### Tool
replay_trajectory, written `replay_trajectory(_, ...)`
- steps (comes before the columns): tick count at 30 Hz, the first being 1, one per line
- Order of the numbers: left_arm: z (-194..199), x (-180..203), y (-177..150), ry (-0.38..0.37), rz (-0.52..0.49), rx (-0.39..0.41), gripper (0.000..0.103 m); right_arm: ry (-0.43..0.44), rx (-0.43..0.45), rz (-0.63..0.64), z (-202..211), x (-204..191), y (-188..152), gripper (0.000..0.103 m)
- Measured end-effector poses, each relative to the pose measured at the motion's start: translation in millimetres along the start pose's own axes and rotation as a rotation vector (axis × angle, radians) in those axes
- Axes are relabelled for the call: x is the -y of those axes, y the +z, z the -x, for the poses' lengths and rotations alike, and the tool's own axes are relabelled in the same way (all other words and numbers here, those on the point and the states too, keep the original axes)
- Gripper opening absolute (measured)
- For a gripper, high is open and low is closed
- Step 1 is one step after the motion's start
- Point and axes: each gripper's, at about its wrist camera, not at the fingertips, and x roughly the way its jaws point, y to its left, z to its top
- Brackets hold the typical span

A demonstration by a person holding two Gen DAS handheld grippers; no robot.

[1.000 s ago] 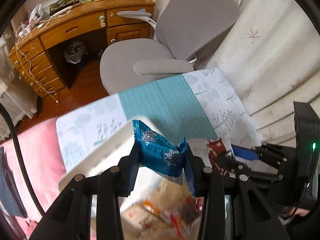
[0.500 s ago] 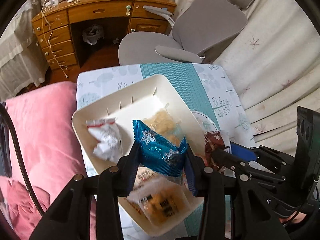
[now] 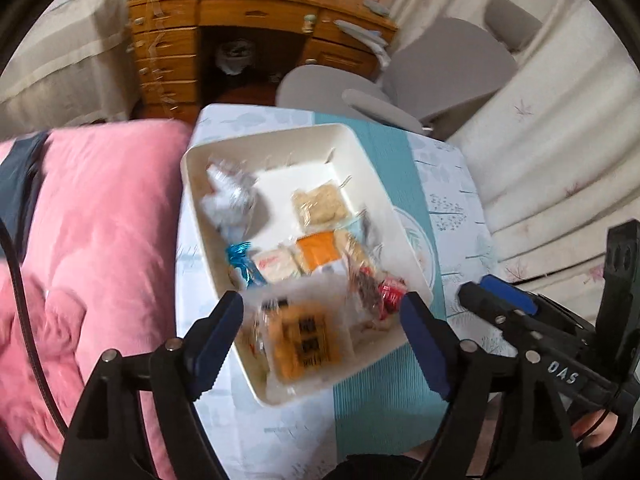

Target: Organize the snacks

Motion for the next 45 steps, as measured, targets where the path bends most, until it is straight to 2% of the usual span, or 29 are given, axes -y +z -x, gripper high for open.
replay_trajectory(4,13,15,-35,0.039,0.108,0.048,0.079,0.021,0.013,0.014,19,25,-20,0.053)
replay_trajectory(6,18,23,-52,0.050,0.157,0.073,0.079,0.026,0.020,0.019,28,40,-30,0.060)
replay_trajectory(7,20,30,-64,0.055,0.190,0.096,0.079,0.034,0.025,0.022,35,50,-36,0.066)
replay_trajectory(10,24,50,-96,0.065,0.271,0.131,0.079,0.045,0.029,0.028,51,75,-53,0.069)
replay_trajectory(13,23,72,-123,0.054,0.312,0.150,0.079,0.046,0.042,0.040,70,100,-73,0.077)
replay_trajectory(21,28,129,-170,0.078,0.256,0.124,0.079,0.055,-0.009,0.055,102,140,-118,0.078)
replay_trajectory(25,37,148,-183,0.119,0.216,0.105,0.080,0.058,-0.020,0.055,115,148,-132,0.078)
replay_trajectory(30,52,162,-186,0.152,0.147,0.099,0.083,0.045,-0.036,0.069,133,141,-142,0.083)
replay_trajectory(35,73,171,-173,0.176,0.060,0.134,0.083,0.031,-0.025,0.078,151,121,-148,0.086)
replay_trajectory(39,89,176,-165,0.198,-0.003,0.188,0.093,-0.001,-0.003,0.072,167,105,-148,0.089)
replay_trajectory(45,98,175,-166,0.188,-0.004,0.234,0.099,-0.082,0.051,0.089,184,87,-158,0.091)
